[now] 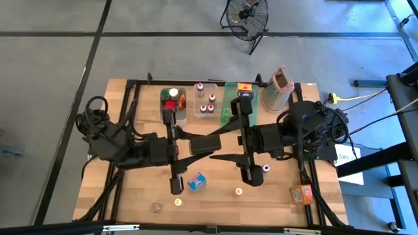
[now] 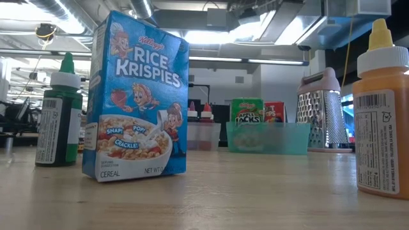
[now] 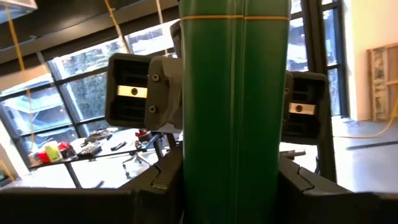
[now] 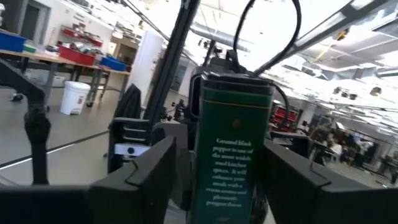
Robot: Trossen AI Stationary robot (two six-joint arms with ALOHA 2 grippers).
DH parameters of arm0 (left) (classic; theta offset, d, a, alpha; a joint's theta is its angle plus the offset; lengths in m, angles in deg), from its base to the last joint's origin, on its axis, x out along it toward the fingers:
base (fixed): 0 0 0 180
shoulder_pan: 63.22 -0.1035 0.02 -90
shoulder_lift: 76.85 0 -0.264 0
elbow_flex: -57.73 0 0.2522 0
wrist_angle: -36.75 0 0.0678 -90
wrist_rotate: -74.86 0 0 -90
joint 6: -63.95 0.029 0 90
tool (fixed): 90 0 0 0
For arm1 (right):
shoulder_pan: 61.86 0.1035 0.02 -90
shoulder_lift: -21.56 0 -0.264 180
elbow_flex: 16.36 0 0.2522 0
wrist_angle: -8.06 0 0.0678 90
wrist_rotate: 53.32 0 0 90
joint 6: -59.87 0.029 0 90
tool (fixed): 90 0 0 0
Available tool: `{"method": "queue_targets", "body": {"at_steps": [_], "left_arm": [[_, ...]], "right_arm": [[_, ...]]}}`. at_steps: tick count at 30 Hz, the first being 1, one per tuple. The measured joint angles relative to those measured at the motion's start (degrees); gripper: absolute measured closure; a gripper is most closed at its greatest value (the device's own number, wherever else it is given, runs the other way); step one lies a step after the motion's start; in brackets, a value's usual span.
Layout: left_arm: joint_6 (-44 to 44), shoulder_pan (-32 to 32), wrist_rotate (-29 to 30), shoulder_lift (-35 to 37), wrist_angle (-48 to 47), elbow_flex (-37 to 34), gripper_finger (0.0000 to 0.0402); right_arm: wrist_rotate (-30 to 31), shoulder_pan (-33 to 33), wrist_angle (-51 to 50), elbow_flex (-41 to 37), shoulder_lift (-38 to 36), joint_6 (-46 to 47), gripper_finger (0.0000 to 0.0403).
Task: Pick & Place Kitchen Items
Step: Put the black seasoning can into the gray bin
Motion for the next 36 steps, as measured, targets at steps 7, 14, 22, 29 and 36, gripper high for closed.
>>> {"method": "queue_targets", "body": {"at_steps": [7,14,22,29,36], "left_arm": [[-1.4,-1.4,-3.5,0.0,-1.4,0.0,0.0261],[-0.9,-1.8,-4.3,0.0,-1.8,0.0,0.0261],[0.3,-1.4,-3.0,0.1,-4.4,0.1,0.0258],[1.0,0.5,4.3,0.0,-4.6,0.0,0.0232],[4.4,1.0,5.3,0.0,-4.6,0.0,0.0203]], "right_arm": [[-1.5,-1.0,0.3,0.0,1.1,0.0,0.0230],[-1.4,-1.0,0.0,0.0,1.1,0.0,0.0247],[-1.1,-1.0,-2.2,0.1,1.2,-0.3,0.0263],[0.7,-0.7,-3.0,0.0,1.3,-0.5,0.0270],[0.7,-0.6,-3.3,0.0,1.3,-0.5,0.0272]]}}
